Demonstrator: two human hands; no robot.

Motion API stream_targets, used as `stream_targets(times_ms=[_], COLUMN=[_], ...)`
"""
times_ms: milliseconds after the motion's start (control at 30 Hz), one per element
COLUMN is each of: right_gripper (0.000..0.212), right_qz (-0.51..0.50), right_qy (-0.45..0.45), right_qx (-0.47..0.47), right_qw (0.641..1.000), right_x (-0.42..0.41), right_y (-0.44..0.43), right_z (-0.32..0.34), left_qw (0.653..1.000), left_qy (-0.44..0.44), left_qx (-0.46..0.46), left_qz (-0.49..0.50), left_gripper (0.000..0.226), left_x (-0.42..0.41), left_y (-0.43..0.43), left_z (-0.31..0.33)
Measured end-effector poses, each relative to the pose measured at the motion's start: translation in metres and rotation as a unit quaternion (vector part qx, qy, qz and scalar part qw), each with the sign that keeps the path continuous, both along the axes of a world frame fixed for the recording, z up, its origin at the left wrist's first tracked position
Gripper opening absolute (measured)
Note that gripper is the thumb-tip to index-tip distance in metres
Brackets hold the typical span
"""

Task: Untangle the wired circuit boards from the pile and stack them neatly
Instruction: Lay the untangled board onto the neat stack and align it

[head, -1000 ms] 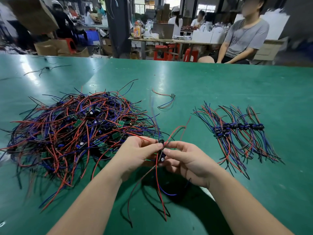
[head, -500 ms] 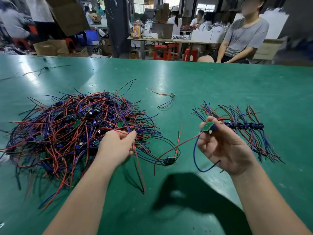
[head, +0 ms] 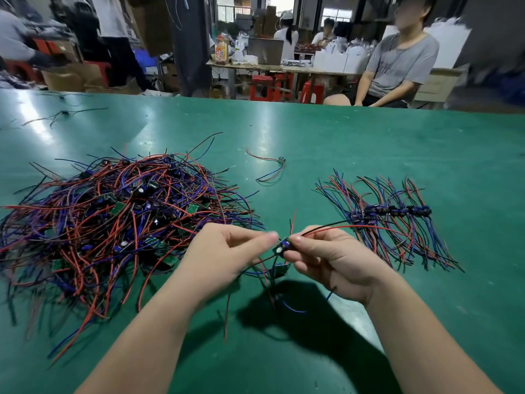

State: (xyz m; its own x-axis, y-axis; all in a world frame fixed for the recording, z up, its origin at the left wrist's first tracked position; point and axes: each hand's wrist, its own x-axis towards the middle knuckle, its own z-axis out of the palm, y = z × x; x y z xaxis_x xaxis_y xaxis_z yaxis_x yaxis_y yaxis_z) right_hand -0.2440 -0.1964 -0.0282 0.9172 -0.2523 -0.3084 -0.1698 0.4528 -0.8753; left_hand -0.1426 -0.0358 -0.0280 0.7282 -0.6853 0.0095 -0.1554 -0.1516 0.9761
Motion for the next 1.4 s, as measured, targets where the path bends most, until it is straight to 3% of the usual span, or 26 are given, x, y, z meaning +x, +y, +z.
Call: stream_targets(times_ms=[67,167,300,533,733,833,1067,1133,1233,1300,1400], right_gripper=[0.01,0.017,0.022,0.015,0.014,0.011,0.012,0.009,0.01,0.007,0.027], right_qz=[0.0,-0.008,-0.055,-0.241,-0.301,-0.331,-0.369,-0.394,-0.354,-0.245,-0.064], right_qy=[0.013,0.019,0.011,-0.006,-0.011,-0.033,-0.073,-0.103,-0.078,-0.053,-0.106], right_qx=[0.002,-0.013,-0.087,-0.02,0.01,0.024,0.039,0.06,0.005,-0.089,-0.184], right_qw=[1.0,1.0,0.995,0.97,0.954,0.943,0.926,0.911,0.932,0.964,0.975], right_x=[0.002,0.005,0.005,-0.001,-0.003,-0.004,-0.002,-0.004,-0.005,0.0,0.007], right_y=[0.003,0.002,-0.006,-0.045,-0.058,-0.062,-0.065,-0.069,-0.063,-0.044,-0.007], right_z=[-0.005,-0.008,-0.009,0.001,-0.005,-0.006,-0.009,-0.009,-0.01,-0.013,-0.016], left_qw=[0.998,0.999,0.999,0.973,0.961,0.958,0.948,0.94,0.906,0.883,0.861], left_qy=[0.002,-0.037,0.034,0.224,0.263,0.272,0.3,0.326,0.387,0.42,0.447], left_qx=[-0.01,0.0,-0.022,-0.019,-0.009,-0.009,-0.011,-0.05,-0.164,-0.21,-0.244], left_qz=[-0.055,-0.02,-0.003,-0.055,-0.086,-0.087,-0.104,-0.089,-0.047,-0.017,-0.003], left_gripper=[0.023,0.005,0.011,0.013,0.016,0.03,0.025,0.02,0.024,0.026,0.013], left_x=[-0.008,-0.014,-0.022,-0.031,-0.032,-0.027,-0.024,-0.021,-0.013,-0.011,-0.012], left_y=[-0.002,-0.008,-0.015,-0.019,-0.02,-0.017,-0.016,-0.014,-0.013,-0.013,-0.015], left_z=[-0.002,-0.007,-0.007,-0.004,-0.003,-0.003,0.001,0.003,0.006,0.009,0.011])
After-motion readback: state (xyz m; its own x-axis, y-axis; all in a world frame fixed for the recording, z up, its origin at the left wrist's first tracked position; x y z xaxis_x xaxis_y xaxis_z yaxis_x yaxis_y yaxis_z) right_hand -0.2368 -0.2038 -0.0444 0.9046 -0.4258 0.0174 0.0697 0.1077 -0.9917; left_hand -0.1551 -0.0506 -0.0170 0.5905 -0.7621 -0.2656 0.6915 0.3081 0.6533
